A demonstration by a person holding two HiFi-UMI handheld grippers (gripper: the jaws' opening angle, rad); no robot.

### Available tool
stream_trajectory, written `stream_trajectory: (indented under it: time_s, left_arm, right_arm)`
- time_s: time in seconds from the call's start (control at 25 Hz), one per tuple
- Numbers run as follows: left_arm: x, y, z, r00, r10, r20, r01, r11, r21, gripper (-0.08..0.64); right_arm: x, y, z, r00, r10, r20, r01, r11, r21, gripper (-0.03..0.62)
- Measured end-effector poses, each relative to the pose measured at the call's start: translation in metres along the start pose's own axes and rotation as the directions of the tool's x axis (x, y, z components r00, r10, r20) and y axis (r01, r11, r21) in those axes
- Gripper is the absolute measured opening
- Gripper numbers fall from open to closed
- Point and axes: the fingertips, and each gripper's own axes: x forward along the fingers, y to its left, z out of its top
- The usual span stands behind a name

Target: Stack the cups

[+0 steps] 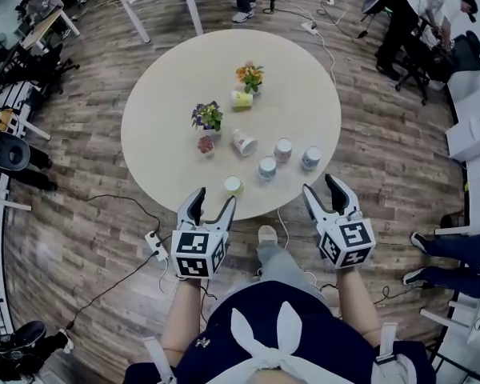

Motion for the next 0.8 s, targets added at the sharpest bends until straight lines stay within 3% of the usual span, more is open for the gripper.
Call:
stream_trajectory:
  time_s: [0.2, 0.52, 0.8]
  left_arm:
    - [0.028, 0.004, -0.023, 0.995, 0.000, -0.101, 0.000, 1.000, 0.000, 0.284]
    - [0.065, 0.007, -0.057, 0.969, 0.016, -0.248, -0.011, 1.000, 0.022, 0.284]
    - [0.092, 0.013, -0.084, 0.938, 0.055, -0.342, -0.031, 0.997, 0.074, 0.285]
  right_arm:
    - [0.024, -0.021, -0.006, 0.999, 0.014, -0.044, -0.014, 1.000, 0.007, 0.235]
    - [0.061, -0.051, -0.018, 0.993, 0.056, -0.105, -0.054, 0.998, 0.022, 0.239]
    - [0.091, -0.069, -0.047, 0.971, 0.095, -0.218, -0.094, 0.995, 0.018, 0.317]
